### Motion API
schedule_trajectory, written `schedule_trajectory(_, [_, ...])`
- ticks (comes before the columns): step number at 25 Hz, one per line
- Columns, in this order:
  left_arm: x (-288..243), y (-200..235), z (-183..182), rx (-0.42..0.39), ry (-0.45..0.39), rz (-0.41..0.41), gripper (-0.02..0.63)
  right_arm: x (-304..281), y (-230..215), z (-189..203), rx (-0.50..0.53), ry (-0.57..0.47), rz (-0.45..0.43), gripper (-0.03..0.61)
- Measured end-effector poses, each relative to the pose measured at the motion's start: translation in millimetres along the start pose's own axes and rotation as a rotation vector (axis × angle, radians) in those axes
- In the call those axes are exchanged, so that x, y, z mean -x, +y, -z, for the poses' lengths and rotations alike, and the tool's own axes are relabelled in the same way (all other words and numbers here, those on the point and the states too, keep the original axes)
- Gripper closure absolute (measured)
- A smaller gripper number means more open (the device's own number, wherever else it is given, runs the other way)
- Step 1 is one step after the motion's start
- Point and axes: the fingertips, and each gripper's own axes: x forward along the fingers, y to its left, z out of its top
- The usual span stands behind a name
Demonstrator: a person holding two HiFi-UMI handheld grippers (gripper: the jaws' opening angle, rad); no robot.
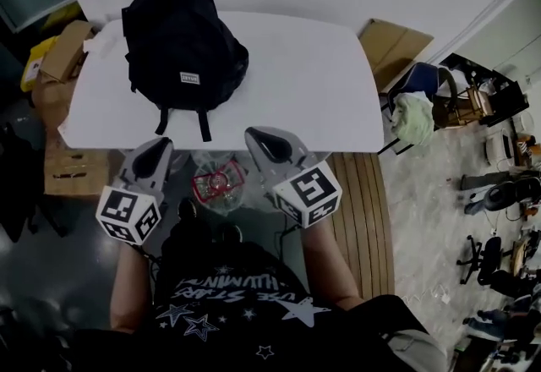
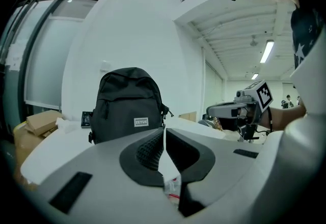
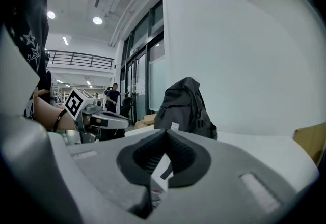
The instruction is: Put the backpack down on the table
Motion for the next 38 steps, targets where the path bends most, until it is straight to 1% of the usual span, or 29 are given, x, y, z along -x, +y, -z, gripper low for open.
schedule_trajectory(1, [1, -3, 2, 0.001, 0.006, 0.002, 0.598, 2, 1, 0, -0.001, 0.000, -0.003, 0.578])
schedule_trajectory(2, [2, -7, 3, -0.001, 0.012, 0.005, 0.600, 3, 2, 0, -0.003, 0.000, -0.008, 0.578])
schedule_trajectory(6, [0, -12, 8, -0.020, 0.030, 0.010, 0.600, 5, 7, 8, -0.009, 0.009, -0.031, 0.578])
schedule_trajectory(10, [-5, -16, 14, -0.014, 0.030, 0.034, 0.600, -3, 10, 20, -0.008, 0.033, -0.038, 0.578])
schedule_trajectory(14, [3, -11, 25, -0.007, 0.036, 0.043, 0.600, -13, 24, 28, 0.020, 0.067, -0.047, 0.578])
schedule_trajectory(19, [35, -11, 41, 0.023, 0.046, 0.054, 0.600, -11, 50, 31, 0.049, 0.108, -0.029, 0.578])
schedule_trajectory(23, [66, -13, 50, 0.040, 0.039, 0.061, 0.600, -1, 77, 30, 0.064, 0.117, -0.008, 0.578])
schedule_trajectory(29, [108, -28, 53, 0.018, 0.021, 0.083, 0.600, 20, 112, 31, 0.046, 0.126, 0.032, 0.578])
schedule_trajectory(38, [174, -55, 56, -0.022, 0.012, 0.090, 0.600, 61, 175, 31, 0.073, 0.131, 0.036, 0.580])
